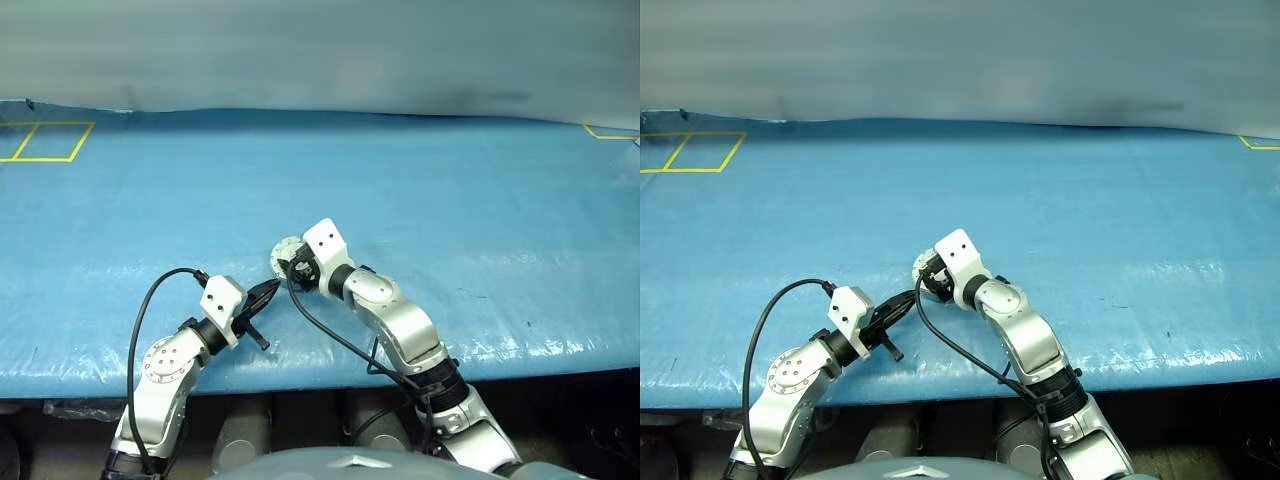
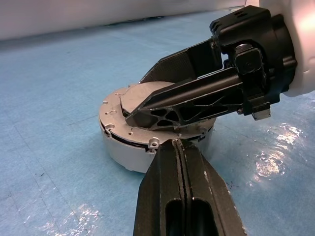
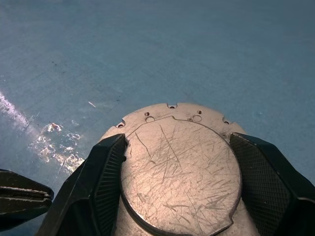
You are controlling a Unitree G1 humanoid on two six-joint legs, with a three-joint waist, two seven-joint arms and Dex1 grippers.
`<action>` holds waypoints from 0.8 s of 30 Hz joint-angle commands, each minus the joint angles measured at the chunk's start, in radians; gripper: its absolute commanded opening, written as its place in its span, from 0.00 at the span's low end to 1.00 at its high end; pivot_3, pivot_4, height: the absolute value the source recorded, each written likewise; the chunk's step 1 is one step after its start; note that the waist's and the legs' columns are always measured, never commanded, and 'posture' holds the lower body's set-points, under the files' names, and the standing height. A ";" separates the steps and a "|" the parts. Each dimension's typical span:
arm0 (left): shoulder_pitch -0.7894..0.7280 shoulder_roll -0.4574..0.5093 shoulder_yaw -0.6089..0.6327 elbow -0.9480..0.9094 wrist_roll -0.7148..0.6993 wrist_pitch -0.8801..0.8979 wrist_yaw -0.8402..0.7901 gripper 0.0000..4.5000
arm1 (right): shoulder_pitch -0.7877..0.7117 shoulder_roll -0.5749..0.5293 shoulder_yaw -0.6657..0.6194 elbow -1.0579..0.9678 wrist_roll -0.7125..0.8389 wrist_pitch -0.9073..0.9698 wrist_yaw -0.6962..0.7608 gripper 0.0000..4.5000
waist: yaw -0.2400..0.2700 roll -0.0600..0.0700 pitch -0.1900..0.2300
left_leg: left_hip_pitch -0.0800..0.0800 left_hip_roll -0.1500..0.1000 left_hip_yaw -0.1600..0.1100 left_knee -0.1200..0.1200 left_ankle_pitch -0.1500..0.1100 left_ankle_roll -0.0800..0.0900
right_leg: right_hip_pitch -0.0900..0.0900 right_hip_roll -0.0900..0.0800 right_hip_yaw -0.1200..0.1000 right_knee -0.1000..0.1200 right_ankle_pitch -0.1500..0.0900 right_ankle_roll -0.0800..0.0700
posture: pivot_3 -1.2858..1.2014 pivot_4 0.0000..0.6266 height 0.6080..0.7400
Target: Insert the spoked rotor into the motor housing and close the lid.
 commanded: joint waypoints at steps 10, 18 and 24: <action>-0.011 0.000 0.005 0.021 -0.024 -0.033 0.004 0.00 | 0.003 0.035 -0.011 0.002 -0.014 0.053 -0.045 0.68 | -0.001 0.001 0.000 | 0.000 0.000 0.000 0.000 0.000 0.000 | 0.000 0.000 0.000 0.000 0.000 0.000 | 0.52 0.24 1.00; -0.017 -0.001 0.009 0.052 -0.025 -0.058 0.005 0.00 | -0.006 -0.026 0.055 0.020 -0.082 0.007 -0.042 0.68 | 0.000 0.002 -0.001 | 0.000 0.000 0.000 0.000 0.000 0.000 | 0.000 -0.001 0.000 0.000 0.000 0.000 | 0.52 0.24 1.00; -0.018 0.002 0.004 0.052 -0.030 -0.054 0.007 0.00 | 0.013 0.024 -0.010 0.009 -0.010 0.012 -0.035 0.68 | 0.000 0.001 -0.001 | 0.000 0.000 0.000 0.000 0.000 0.000 | 0.000 -0.001 -0.001 0.000 0.000 0.000 | 0.52 0.24 1.00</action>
